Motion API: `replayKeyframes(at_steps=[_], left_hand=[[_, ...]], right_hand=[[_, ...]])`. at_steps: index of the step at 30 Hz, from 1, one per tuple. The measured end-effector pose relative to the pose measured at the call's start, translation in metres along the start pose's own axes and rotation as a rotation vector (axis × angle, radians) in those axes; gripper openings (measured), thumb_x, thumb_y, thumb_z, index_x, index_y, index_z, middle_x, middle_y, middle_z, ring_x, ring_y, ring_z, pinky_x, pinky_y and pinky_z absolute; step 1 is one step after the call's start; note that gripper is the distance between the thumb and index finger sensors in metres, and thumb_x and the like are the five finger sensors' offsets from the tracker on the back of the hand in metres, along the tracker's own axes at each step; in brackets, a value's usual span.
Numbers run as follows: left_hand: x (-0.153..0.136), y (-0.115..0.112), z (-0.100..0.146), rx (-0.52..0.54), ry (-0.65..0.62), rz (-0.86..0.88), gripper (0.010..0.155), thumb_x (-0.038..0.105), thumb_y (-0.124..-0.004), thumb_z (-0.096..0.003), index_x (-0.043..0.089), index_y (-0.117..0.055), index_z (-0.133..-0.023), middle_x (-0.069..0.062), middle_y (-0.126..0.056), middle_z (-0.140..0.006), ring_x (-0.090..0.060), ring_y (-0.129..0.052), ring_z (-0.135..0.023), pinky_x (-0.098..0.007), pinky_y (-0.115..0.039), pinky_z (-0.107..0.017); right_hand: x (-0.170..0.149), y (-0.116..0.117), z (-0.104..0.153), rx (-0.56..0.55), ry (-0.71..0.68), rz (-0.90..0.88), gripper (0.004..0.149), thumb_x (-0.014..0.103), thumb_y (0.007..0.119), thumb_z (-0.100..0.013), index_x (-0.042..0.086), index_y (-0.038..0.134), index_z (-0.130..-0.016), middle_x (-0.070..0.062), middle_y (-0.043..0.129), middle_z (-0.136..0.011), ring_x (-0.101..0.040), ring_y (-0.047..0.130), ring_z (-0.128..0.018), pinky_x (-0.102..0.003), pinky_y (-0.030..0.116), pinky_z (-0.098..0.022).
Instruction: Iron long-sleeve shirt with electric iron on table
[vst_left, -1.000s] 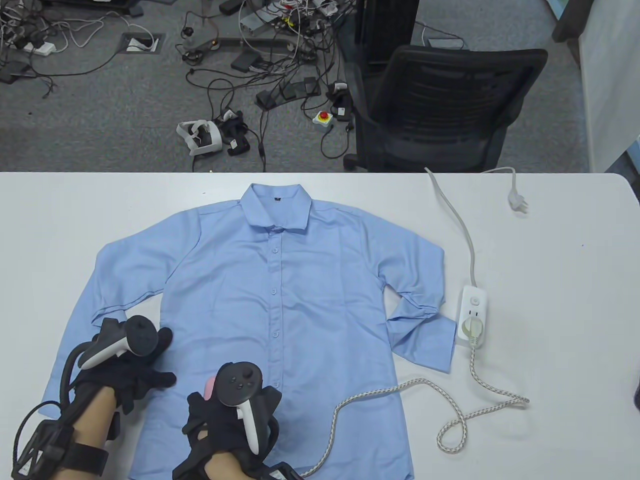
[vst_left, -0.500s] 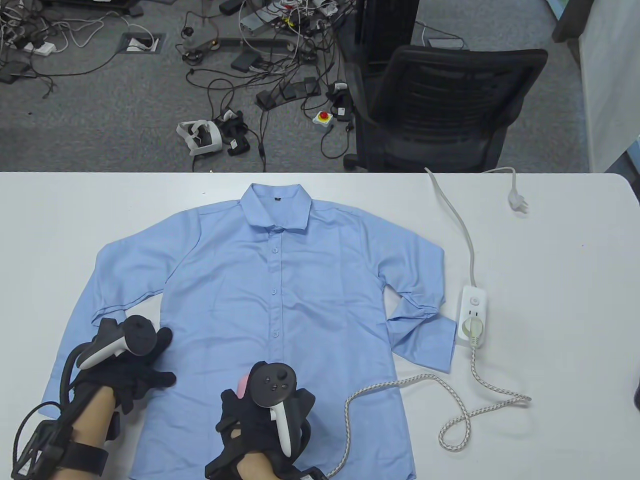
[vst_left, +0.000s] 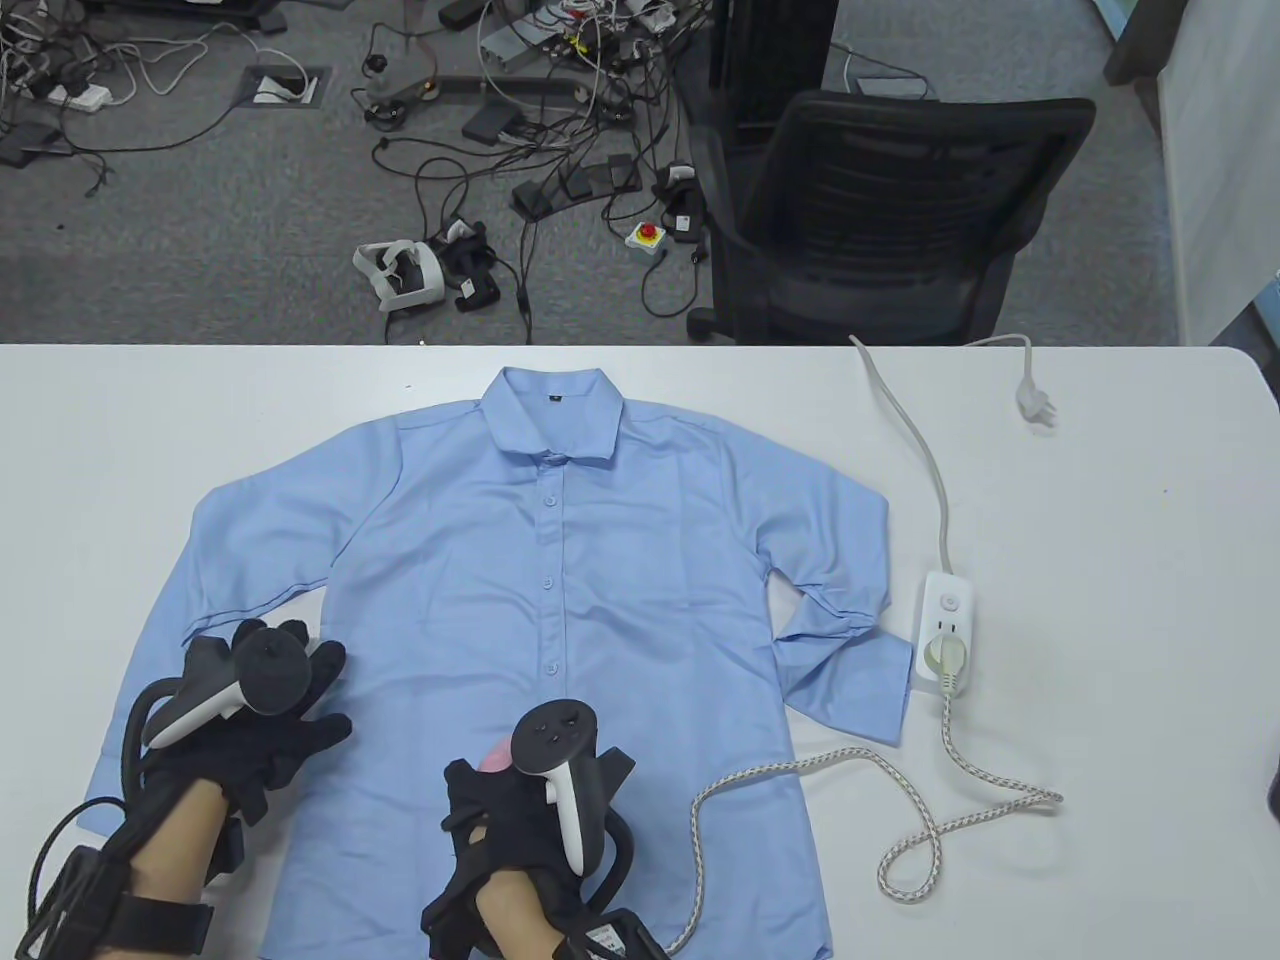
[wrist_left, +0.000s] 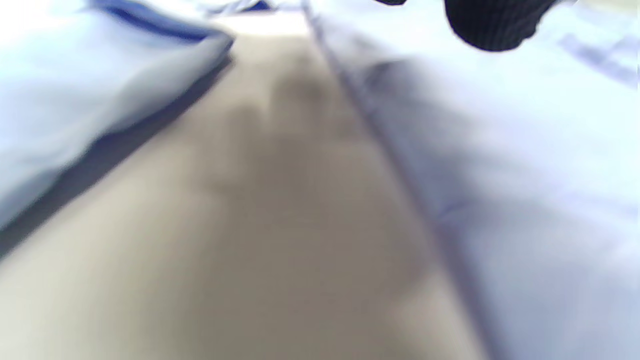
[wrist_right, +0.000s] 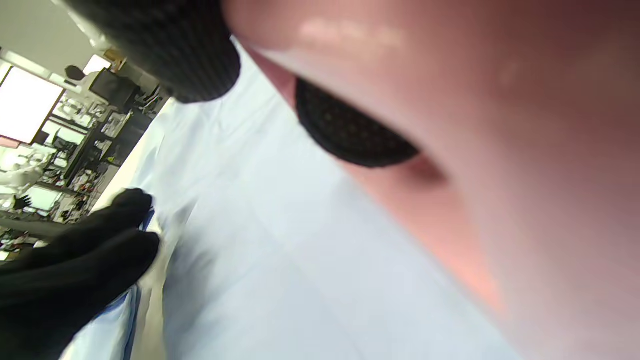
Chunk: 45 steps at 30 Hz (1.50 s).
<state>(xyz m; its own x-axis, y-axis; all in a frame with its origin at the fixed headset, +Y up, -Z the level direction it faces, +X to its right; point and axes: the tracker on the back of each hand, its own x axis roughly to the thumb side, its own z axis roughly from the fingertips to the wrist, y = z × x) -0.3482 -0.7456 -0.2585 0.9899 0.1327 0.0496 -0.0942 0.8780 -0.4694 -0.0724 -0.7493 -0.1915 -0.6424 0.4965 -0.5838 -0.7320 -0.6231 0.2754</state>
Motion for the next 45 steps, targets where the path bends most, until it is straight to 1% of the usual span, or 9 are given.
replayKeyframes(at_steps=[5, 11, 20, 25, 27, 31, 36, 40, 45], left_hand=[[0.012, 0.005, 0.008, 0.047, -0.032, -0.036, 0.071, 0.065, -0.062, -0.0513, 0.043, -0.029, -0.110, -0.001, -0.009, -0.123, -0.031, 0.002, -0.108, -0.064, 0.001, -0.068], [0.006, -0.004, 0.002, -0.013, 0.008, -0.037, 0.070, 0.064, -0.060, -0.0518, 0.043, -0.028, -0.110, -0.001, -0.007, -0.123, -0.031, 0.003, -0.107, -0.064, 0.001, -0.068], [0.003, -0.010, -0.002, -0.047, 0.028, -0.039, 0.069, 0.065, -0.059, -0.0520, 0.043, -0.028, -0.110, -0.001, -0.007, -0.123, -0.031, 0.002, -0.107, -0.063, 0.001, -0.068], [0.004, -0.009, -0.002, -0.045, 0.019, -0.039, 0.069, 0.065, -0.059, -0.0521, 0.042, -0.028, -0.110, -0.001, -0.007, -0.123, -0.032, 0.002, -0.107, -0.063, 0.001, -0.068], [0.003, -0.009, -0.002, -0.035, 0.006, -0.024, 0.069, 0.065, -0.059, -0.0521, 0.043, -0.028, -0.110, -0.001, -0.008, -0.123, -0.032, 0.002, -0.108, -0.064, 0.000, -0.068], [-0.007, -0.016, -0.009, -0.078, 0.029, 0.021, 0.069, 0.064, -0.059, -0.0522, 0.042, -0.029, -0.110, -0.002, -0.008, -0.123, -0.032, 0.001, -0.108, -0.064, 0.000, -0.068], [-0.006, -0.017, -0.009, -0.071, 0.035, 0.007, 0.069, 0.064, -0.059, -0.0523, 0.042, -0.029, -0.110, -0.002, -0.008, -0.123, -0.032, 0.001, -0.108, -0.064, 0.000, -0.068], [0.010, -0.021, -0.008, -0.086, 0.001, -0.036, 0.069, 0.064, -0.059, -0.0524, 0.042, -0.028, -0.110, -0.002, -0.008, -0.123, -0.032, 0.000, -0.108, -0.064, -0.001, -0.069], [0.024, -0.024, -0.009, -0.100, -0.036, -0.063, 0.069, 0.064, -0.059, -0.0520, 0.043, -0.028, -0.110, -0.001, -0.008, -0.123, -0.032, 0.000, -0.108, -0.064, -0.001, -0.069]], right_hand=[[0.003, -0.005, -0.005, 0.038, 0.039, 0.041, 0.077, 0.066, 0.077, -0.037, 0.008, 0.048, -0.080, 0.004, 0.075, -0.060, -0.006, 0.100, -0.033, -0.034, 0.096, -0.027], [0.009, -0.009, -0.003, -0.004, 0.041, 0.112, 0.072, 0.067, 0.076, -0.035, 0.011, 0.054, -0.076, 0.003, 0.077, -0.059, -0.010, 0.101, -0.033, -0.036, 0.095, -0.028], [0.021, -0.006, 0.005, -0.002, 0.014, 0.434, 0.071, 0.071, 0.073, -0.035, 0.010, 0.069, -0.071, 0.001, 0.085, -0.053, -0.013, 0.105, -0.032, -0.040, 0.094, -0.031], [0.019, -0.002, 0.006, 0.061, -0.047, 0.281, 0.059, 0.062, 0.080, -0.035, 0.012, 0.072, -0.064, 0.004, 0.088, -0.045, -0.010, 0.105, -0.023, -0.036, 0.096, -0.025], [0.016, -0.015, 0.012, 0.053, -0.070, 0.198, 0.052, 0.061, 0.081, -0.035, 0.016, 0.072, -0.060, 0.007, 0.088, -0.044, -0.010, 0.106, -0.027, -0.038, 0.096, -0.028], [0.008, -0.070, 0.030, 0.049, -0.175, -0.026, 0.045, 0.056, 0.086, -0.033, 0.019, 0.075, -0.057, 0.006, 0.090, -0.045, -0.017, 0.107, -0.043, -0.047, 0.091, -0.036], [-0.022, -0.173, 0.054, -0.034, -0.267, -0.373, 0.044, 0.052, 0.090, -0.033, 0.022, 0.074, -0.060, 0.004, 0.088, -0.052, -0.023, 0.102, -0.056, -0.051, 0.084, -0.045], [-0.076, -0.256, 0.059, -0.292, -0.280, -0.578, 0.044, 0.051, 0.090, -0.033, 0.023, 0.072, -0.062, 0.004, 0.086, -0.056, -0.023, 0.100, -0.062, -0.050, 0.082, -0.048], [-0.142, -0.328, 0.060, -0.596, -0.315, -0.756, 0.044, 0.047, 0.091, -0.033, 0.026, 0.070, -0.066, 0.005, 0.084, -0.062, -0.025, 0.094, -0.071, -0.051, 0.075, -0.055]])
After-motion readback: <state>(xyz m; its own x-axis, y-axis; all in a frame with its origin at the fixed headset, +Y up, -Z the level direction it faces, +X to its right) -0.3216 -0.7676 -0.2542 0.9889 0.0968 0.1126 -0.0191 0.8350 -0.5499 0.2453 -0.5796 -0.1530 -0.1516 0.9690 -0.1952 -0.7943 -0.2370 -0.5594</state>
